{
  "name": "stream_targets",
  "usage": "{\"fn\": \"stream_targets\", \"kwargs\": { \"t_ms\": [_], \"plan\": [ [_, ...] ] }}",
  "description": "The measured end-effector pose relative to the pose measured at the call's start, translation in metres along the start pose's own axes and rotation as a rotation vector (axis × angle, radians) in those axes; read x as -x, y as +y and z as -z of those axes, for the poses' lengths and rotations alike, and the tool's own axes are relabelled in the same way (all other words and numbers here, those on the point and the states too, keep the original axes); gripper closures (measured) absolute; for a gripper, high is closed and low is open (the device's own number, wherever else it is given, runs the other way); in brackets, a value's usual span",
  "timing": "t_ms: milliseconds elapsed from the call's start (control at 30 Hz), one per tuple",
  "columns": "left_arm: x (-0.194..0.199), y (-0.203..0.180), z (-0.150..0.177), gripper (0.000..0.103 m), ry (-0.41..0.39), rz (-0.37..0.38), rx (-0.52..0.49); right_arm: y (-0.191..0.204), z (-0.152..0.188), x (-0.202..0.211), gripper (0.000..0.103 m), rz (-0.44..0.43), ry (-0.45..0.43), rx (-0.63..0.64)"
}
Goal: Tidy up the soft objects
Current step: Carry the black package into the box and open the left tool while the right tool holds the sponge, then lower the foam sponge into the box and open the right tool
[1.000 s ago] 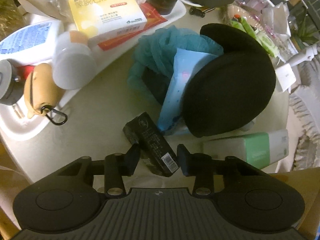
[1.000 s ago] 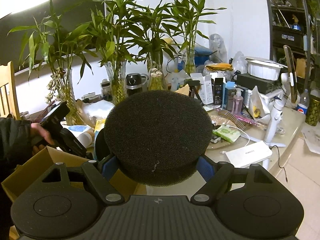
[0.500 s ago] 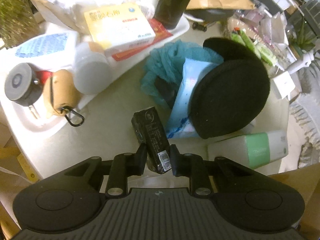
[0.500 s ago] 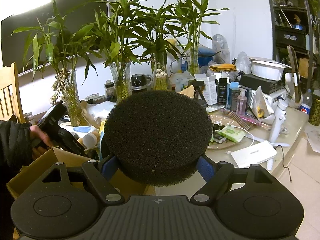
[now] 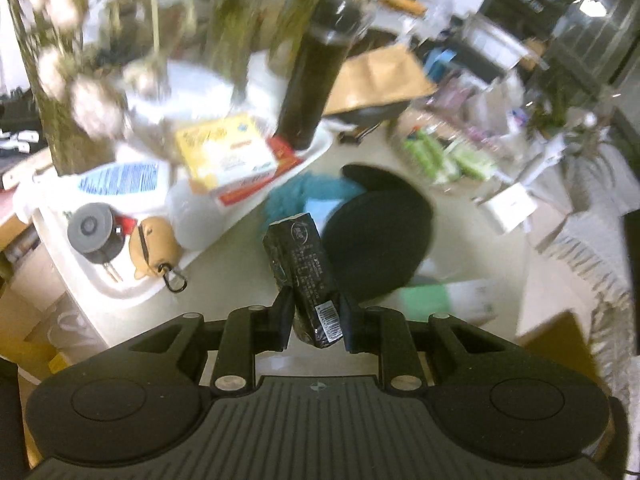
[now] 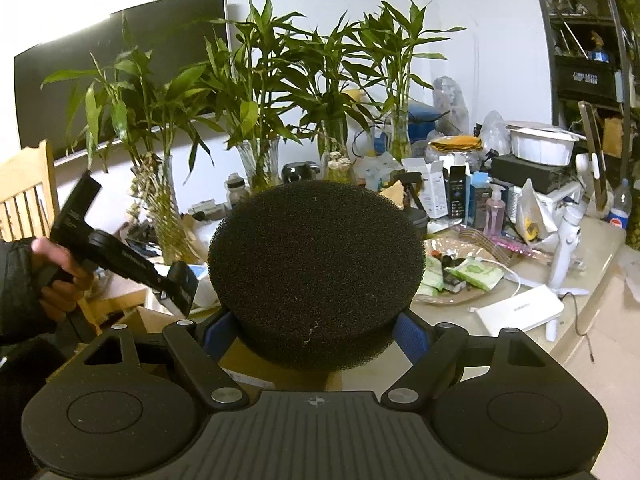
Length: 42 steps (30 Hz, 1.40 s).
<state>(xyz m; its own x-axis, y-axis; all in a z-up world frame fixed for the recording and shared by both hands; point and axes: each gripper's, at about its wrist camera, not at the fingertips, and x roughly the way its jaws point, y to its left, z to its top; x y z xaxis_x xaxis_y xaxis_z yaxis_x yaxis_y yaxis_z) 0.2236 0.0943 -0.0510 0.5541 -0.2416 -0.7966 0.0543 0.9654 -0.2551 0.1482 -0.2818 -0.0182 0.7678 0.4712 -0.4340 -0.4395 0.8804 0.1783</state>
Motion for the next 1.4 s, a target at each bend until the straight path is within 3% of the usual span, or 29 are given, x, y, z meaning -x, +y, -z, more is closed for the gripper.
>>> {"fn": "stream_targets", "kwargs": {
  "t_ms": [333,700,833,933,1233,1400],
  "plan": [
    [0.073,-0.032,0.018,0.079,-0.088,0.107,-0.065,0.018,0.005,0.018,0.019,-0.030,-0.004,0.020],
    [0.087,-0.058,0.058,0.078,-0.003,0.172,-0.112,0.031,0.001,0.036,0.019,-0.044,-0.019,0.043],
    [0.083,-0.060,0.069,0.073,0.030,0.195,-0.130,0.035,0.002,0.040,0.019,-0.050,-0.017,0.053],
    [0.082,-0.059,0.076,0.056,0.019,0.160,-0.122,0.035,0.002,0.045,0.019,-0.053,-0.014,0.053],
    [0.107,-0.053,0.101,0.048,-0.085,0.029,-0.127,0.032,0.011,0.051,0.019,-0.052,0.013,0.048],
    [0.121,-0.056,0.115,0.048,-0.150,-0.039,-0.180,0.033,0.015,0.052,0.019,-0.064,0.028,0.047]
  ]
}}
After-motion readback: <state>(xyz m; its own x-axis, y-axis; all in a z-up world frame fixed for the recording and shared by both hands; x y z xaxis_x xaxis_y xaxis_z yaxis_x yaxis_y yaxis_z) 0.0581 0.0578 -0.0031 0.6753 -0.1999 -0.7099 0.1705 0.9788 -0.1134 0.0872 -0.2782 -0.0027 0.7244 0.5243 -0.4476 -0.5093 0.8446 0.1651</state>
